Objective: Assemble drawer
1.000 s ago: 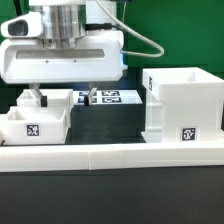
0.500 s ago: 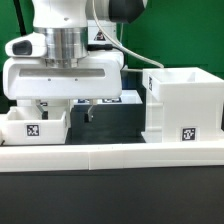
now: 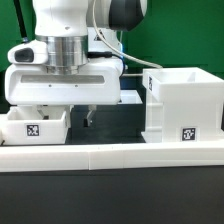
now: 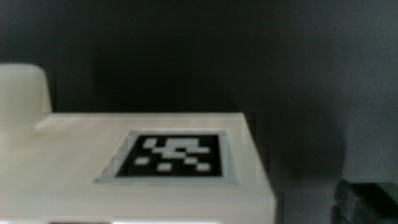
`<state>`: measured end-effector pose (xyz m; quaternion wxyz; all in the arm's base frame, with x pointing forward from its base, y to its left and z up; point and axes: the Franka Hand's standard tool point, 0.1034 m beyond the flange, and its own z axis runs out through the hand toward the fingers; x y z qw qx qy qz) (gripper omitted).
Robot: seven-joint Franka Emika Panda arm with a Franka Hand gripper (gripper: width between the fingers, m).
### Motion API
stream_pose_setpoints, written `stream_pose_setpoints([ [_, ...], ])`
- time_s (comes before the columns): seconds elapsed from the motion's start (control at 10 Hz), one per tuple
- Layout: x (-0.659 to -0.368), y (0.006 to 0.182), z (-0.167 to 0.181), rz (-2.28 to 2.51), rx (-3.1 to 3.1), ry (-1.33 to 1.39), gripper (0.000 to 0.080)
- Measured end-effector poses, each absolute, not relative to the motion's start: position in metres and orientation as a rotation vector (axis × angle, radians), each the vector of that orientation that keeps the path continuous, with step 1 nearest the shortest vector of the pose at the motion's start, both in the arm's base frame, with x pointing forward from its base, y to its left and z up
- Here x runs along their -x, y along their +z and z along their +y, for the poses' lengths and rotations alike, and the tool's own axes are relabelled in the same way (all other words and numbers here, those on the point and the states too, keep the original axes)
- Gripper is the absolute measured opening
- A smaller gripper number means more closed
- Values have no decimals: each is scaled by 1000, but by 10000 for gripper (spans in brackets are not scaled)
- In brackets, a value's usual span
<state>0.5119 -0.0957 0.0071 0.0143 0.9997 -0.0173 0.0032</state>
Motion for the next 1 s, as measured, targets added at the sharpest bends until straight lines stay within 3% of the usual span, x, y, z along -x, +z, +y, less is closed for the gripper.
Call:
stream_pose_setpoints([
  [0.1, -512, 7, -96, -54, -3113, 10, 413],
  [0.2, -512, 7, -96, -54, -3113, 10, 413],
  [0.3, -512, 7, -96, -54, -3113, 10, 270],
  [0.4, -512, 7, -96, -54, -3113, 10, 270],
  [0.5, -512, 7, -96, -54, -3113, 10, 92],
  [0.6, -512, 7, -96, -54, -3113, 11, 41],
  [1.0, -512, 7, -96, -54, -3113, 11, 41],
])
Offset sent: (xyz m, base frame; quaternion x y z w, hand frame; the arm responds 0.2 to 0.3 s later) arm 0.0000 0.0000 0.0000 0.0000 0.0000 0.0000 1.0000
